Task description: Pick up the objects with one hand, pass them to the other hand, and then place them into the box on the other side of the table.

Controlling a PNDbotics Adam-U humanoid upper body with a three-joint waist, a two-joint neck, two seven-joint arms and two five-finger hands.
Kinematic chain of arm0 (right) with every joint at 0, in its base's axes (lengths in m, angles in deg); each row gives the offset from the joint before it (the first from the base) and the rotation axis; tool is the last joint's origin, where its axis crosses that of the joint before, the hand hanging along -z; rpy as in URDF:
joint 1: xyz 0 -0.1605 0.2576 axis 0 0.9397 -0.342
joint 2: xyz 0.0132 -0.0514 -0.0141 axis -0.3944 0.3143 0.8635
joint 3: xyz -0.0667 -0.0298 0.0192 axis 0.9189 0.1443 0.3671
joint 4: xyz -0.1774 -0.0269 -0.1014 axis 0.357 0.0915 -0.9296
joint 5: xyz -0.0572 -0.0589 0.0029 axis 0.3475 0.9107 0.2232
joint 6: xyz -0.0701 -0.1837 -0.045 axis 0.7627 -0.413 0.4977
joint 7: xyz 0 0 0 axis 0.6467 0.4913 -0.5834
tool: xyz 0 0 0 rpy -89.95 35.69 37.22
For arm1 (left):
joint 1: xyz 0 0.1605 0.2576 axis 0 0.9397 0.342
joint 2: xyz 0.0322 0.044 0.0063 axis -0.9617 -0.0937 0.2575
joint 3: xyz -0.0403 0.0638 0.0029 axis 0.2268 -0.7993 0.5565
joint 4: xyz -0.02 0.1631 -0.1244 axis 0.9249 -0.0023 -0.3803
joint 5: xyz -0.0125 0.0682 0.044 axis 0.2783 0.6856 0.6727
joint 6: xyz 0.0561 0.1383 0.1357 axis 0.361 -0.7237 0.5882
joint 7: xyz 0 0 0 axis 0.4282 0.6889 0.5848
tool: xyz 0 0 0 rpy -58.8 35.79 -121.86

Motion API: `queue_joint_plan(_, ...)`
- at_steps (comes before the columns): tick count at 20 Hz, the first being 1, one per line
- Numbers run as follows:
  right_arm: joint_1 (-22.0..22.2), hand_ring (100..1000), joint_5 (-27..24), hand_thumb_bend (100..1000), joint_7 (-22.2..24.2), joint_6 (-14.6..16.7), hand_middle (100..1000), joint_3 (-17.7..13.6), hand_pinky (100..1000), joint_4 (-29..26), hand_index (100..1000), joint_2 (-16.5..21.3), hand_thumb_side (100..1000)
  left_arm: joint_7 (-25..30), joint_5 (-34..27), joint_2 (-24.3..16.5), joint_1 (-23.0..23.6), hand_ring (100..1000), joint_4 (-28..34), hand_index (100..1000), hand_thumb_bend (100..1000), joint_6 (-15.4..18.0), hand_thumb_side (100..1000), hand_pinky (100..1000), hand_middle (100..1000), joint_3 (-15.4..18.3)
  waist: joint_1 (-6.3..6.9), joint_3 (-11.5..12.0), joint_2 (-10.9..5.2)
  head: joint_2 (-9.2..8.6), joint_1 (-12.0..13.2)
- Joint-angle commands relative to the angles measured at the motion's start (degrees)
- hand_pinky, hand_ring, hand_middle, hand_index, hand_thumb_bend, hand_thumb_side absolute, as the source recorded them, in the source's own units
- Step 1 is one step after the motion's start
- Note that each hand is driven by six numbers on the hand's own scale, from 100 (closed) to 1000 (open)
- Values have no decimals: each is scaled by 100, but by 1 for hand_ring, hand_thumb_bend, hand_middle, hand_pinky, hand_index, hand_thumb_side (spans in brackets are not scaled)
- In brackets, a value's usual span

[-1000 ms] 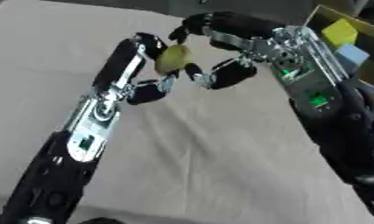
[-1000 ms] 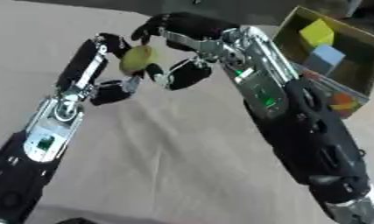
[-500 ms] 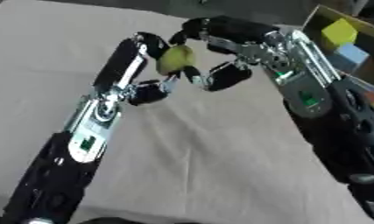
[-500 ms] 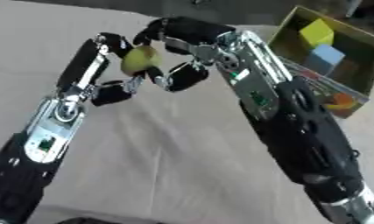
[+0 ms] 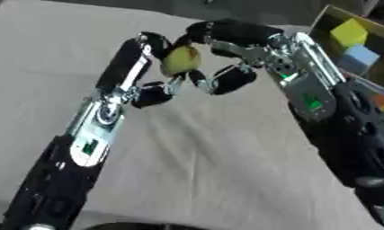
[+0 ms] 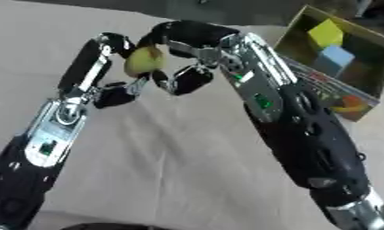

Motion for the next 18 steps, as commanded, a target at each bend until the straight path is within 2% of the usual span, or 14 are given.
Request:
queue_joint_plan(1,-143,1000,-107,100,-80,-67,747,-54,1000,-26,867,11,240,-12,-19,5,-116,471,108,526,100,61,100,584,391,40,23,9,-114,36,16)
queue_joint_plan(3,-148,1000,-152,100,-106,-95,742,-45,1000,-25,863,15,239,-8,-31,5,-116,471,108,526,100,67,100,584,391,41,23,11,-114,35,16)
queue_joint_plan(4,-149,1000,-169,100,-117,-106,636,-44,1000,-27,779,15,208,-7,-33,5,-117,472,108,526,100,69,100,584,392,42,23,12,-115,34,16)
queue_joint_plan(8,-153,1000,-511,100,-322,-270,557,-48,1000,-41,690,11,187,3,-47,15,-115,471,110,528,100,80,100,585,392,40,27,17,-125,39,12)
queue_joint_plan(13,-147,1000,-930,100,-555,-492,491,-50,985,-65,621,8,201,47,-83,28,-109,471,92,531,100,111,100,586,392,41,31,14,-123,42,5)
queue_joint_plan(18,-147,992,-1207,100,-665,-633,443,-26,969,-110,561,28,206,35,-203,45,-93,472,7,551,100,-12,100,587,395,83,32,9,-117,46,7)
